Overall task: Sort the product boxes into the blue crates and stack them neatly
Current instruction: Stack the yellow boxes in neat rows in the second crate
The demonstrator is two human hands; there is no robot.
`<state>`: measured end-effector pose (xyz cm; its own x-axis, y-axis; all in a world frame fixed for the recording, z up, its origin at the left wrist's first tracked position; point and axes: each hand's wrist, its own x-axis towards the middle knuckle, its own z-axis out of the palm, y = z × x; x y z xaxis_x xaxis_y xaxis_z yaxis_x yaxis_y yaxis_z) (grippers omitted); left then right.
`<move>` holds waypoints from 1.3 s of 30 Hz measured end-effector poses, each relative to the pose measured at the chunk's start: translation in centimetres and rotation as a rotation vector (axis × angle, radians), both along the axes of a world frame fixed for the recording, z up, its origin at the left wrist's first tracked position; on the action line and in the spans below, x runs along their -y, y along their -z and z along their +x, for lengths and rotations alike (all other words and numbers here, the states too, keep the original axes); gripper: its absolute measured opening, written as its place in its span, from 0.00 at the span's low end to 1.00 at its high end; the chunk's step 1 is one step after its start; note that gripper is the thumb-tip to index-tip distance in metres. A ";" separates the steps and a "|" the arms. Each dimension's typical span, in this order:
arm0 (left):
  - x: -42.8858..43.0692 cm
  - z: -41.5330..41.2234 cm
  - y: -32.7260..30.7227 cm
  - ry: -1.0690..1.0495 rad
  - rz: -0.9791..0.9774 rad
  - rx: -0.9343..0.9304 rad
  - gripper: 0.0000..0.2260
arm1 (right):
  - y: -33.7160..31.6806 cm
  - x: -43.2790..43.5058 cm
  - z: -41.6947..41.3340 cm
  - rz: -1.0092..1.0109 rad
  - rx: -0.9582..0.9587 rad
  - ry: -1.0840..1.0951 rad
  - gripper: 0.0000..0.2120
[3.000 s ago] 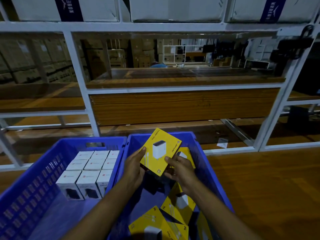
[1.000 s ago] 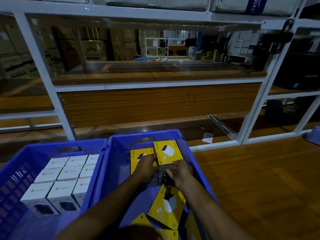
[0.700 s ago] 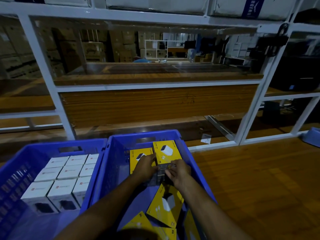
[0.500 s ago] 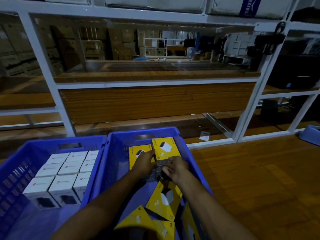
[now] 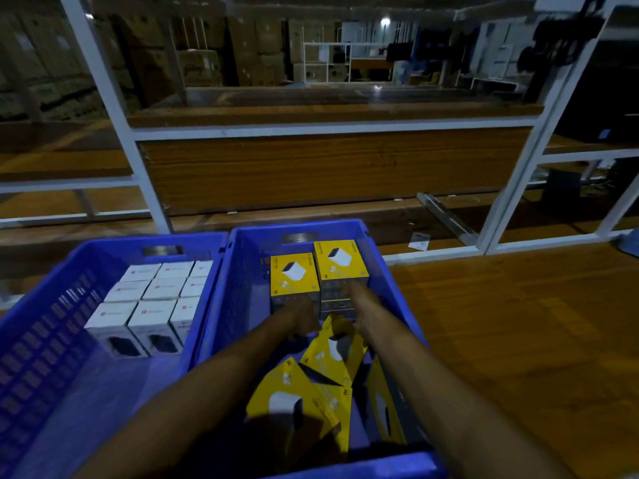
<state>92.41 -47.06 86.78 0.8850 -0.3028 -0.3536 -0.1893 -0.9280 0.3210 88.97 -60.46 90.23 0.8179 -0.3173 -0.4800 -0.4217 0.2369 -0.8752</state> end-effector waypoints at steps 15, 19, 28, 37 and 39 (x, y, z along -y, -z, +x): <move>-0.1 -0.2 2.2 -0.428 -0.410 -0.648 0.23 | 2.2 -0.7 -0.4 -0.205 -0.248 -0.227 0.17; 0.3 -0.6 -0.5 -0.471 -0.525 -0.579 0.14 | 2.3 -0.2 0.1 -0.242 -0.263 -0.159 0.18; -2.5 0.4 -4.8 -0.420 -0.738 -0.388 0.32 | 0.9 -1.4 0.4 -0.007 -0.170 -0.088 0.11; -4.7 -0.3 -6.1 -0.463 -1.051 -0.409 0.32 | -1.1 -1.6 0.6 0.072 -0.050 -0.065 0.23; -4.6 -0.5 -5.9 -0.467 -1.153 -0.422 0.34 | -1.4 -1.4 0.7 0.085 -0.045 -0.060 0.24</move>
<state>91.94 -42.42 92.64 0.8737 -0.3124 -0.3729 0.3824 -0.0329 0.9234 89.63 -59.02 91.63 0.8110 -0.2251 -0.5400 -0.4760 0.2829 -0.8327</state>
